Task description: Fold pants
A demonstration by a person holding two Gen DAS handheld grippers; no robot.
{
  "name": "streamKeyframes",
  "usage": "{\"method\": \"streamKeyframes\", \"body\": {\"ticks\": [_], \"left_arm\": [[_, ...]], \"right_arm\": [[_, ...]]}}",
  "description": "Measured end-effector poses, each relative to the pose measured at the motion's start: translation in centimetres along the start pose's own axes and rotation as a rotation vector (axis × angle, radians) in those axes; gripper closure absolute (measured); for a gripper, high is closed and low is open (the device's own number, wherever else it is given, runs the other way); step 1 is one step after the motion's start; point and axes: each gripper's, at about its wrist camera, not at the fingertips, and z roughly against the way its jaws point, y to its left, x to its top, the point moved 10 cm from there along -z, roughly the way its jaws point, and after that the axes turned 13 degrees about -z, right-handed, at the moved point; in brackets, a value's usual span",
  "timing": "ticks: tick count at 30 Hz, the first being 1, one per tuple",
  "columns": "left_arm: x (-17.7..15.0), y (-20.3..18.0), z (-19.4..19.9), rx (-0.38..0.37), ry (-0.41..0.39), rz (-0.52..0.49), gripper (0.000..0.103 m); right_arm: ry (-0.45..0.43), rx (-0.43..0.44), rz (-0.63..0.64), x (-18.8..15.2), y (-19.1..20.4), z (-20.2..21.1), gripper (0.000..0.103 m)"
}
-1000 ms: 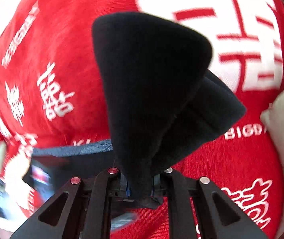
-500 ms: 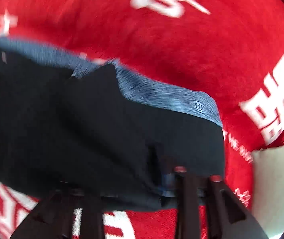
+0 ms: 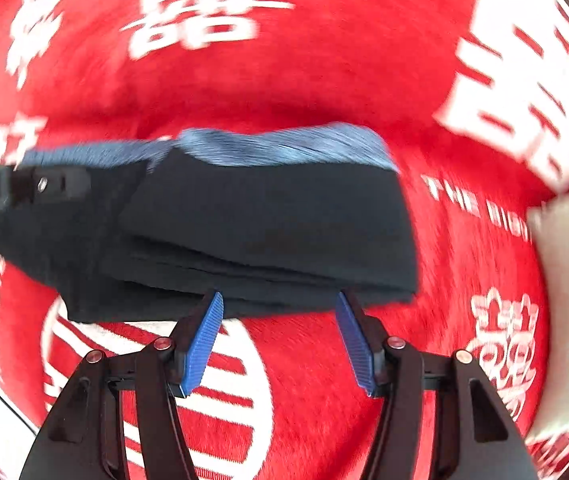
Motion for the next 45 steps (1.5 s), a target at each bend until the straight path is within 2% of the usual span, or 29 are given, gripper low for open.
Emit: {"method": "streamKeyframes", "body": {"ticks": [2,5,6,7,9,11,12,13,17,18,20,22,23,27,29,31,32,33,34,35,37,41,45], "left_arm": [[0.7,-2.6,-0.7,-0.045,0.013,-0.044,0.006],[1.2,-3.8,-2.7,-0.064,0.050,-0.068,0.009],[1.1,-4.2,-3.3,-0.074,0.067,-0.066,0.020],[1.0,-4.6,-3.8,-0.081,0.090,-0.061,0.026],[0.5,-5.3,-4.7,-0.101,0.131,-0.052,0.049],[0.1,-5.4,-5.2,-0.091,0.159,-0.057,0.061],[0.0,-5.4,-5.4,-0.078,0.168,-0.062,0.071],[0.0,-5.4,-5.5,-0.075,0.172,-0.064,0.076],[-0.1,-5.8,-4.3,-0.058,0.161,-0.079,0.088],[-0.5,-5.8,-4.1,-0.052,0.162,-0.085,0.088],[-2.7,-5.7,-4.4,-0.033,0.196,-0.092,0.096],[-4.9,-5.3,-5.3,-0.014,0.225,-0.088,0.096],[-5.4,-5.2,-5.4,-0.012,0.197,-0.082,0.096],[-5.3,-5.0,-4.4,0.012,0.155,-0.052,0.096],[-4.9,-4.4,-3.2,0.053,0.135,-0.043,0.096],[-4.2,-3.4,-1.9,0.058,0.115,-0.016,0.096],[-3.6,-2.5,-1.5,0.063,0.109,0.011,0.090],[-3.3,-1.7,-1.4,0.066,0.108,0.028,0.056],[-2.8,-0.7,-1.3,0.080,0.100,0.049,0.033],[-1.8,0.6,-1.1,0.112,0.057,0.080,0.017],[-0.4,1.8,-1.6,0.099,0.034,0.101,0.017],[0.7,3.2,-5.3,0.030,0.086,0.173,0.017],[1.3,2.1,-7.8,-0.040,0.112,0.180,0.017]], "right_arm": [[0.017,0.009,-0.048,-0.3,-1.4,0.1,0.040],[0.042,0.021,-0.095,-1.1,-2.6,0.0,0.040],[0.049,0.026,-0.105,-1.2,-3.0,-0.1,0.040],[0.055,0.032,-0.116,-1.2,-3.4,-0.1,0.040],[0.065,0.046,-0.138,-1.6,-3.7,-0.2,0.040],[0.071,0.057,-0.157,-1.8,-3.9,-0.4,0.040],[0.072,0.061,-0.167,-1.9,-4.1,-0.4,0.041],[0.073,0.064,-0.173,-1.9,-4.3,-0.5,0.043],[0.069,0.079,-0.195,-1.2,-5.2,0.0,0.046],[0.065,0.078,-0.196,-1.2,-5.4,0.3,0.046],[0.060,0.077,-0.199,-1.3,-5.7,0.7,0.046],[0.072,0.075,-0.202,-1.8,-5.9,0.5,0.046],[0.091,0.073,-0.203,-2.4,-5.9,0.1,0.046],[0.117,0.086,-0.225,-2.9,-6.3,-0.5,0.046],[0.109,0.092,-0.242,-2.3,-6.7,-0.4,0.046],[0.096,0.106,-0.263,-1.1,-7.2,-0.2,0.046],[0.087,0.110,-0.268,-0.3,-7.5,-0.1,0.046],[0.075,0.113,-0.269,0.7,-7.6,-0.1,0.046],[0.067,0.117,-0.266,1.5,-7.6,-0.1,0.046],[0.060,0.125,-0.261,2.3,-7.4,-0.1,0.046],[0.051,0.147,-0.249,3.9,-6.6,-0.4,0.046],[0.059,0.160,-0.206,5.7,-4.3,-1.8,0.046],[0.086,0.181,-0.223,6.9,-3.2,-3.8,0.046]]}}
